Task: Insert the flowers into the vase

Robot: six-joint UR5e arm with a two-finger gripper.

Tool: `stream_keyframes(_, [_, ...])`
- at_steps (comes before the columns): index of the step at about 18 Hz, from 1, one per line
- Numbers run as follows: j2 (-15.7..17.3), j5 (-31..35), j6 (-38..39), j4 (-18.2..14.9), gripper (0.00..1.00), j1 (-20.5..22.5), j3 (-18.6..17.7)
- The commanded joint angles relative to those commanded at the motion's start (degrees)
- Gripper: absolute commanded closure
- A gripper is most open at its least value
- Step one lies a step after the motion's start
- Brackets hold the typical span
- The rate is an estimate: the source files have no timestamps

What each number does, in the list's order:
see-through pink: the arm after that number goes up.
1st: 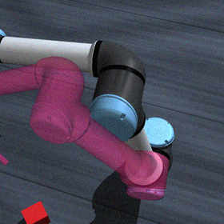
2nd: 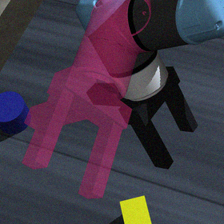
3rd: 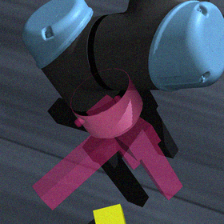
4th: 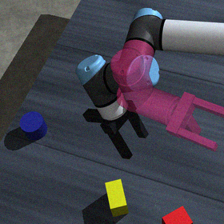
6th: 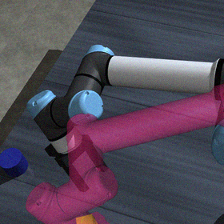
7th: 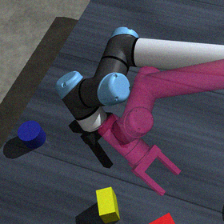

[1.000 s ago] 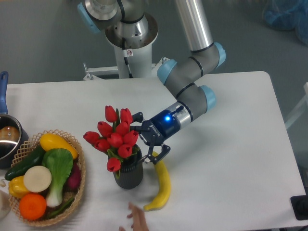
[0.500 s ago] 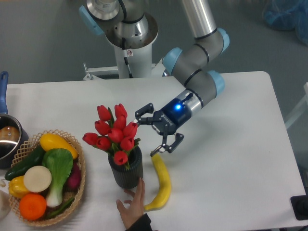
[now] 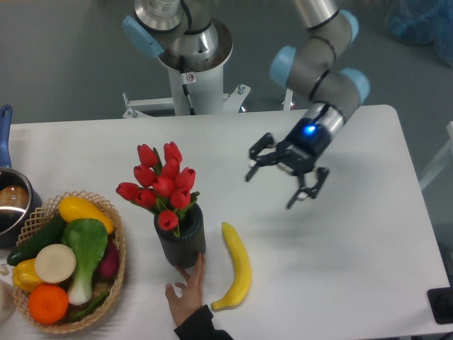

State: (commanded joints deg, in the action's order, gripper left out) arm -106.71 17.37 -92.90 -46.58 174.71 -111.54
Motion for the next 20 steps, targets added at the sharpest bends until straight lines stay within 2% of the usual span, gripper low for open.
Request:
stream_keyframes(2, [1.59, 1.78, 0.87, -0.09, 0.0, 4.31, 0.44])
stream_keyframes(4, [3.0, 2.57, 3.59, -0.26, 0.0, 8.96, 2.45])
stream_keyframes(7, [4.57, 12.12, 3.96, -0.26, 0.0, 13.37, 3.52])
stream_keyframes(13, [13.1, 29.71, 4.48, -2.28, 0.0, 16.54, 4.13])
stream_keyframes(17, [16.09, 43.84, 3.69, -5.18, 0.0, 17.77, 5.36])
stream_keyframes(19, [16.27, 49.75, 2.21, -6.15, 0.0, 17.34, 7.02])
stream_keyframes(20, [16.27, 50.82, 1.68, -8.5, 0.0, 17.16, 8.25])
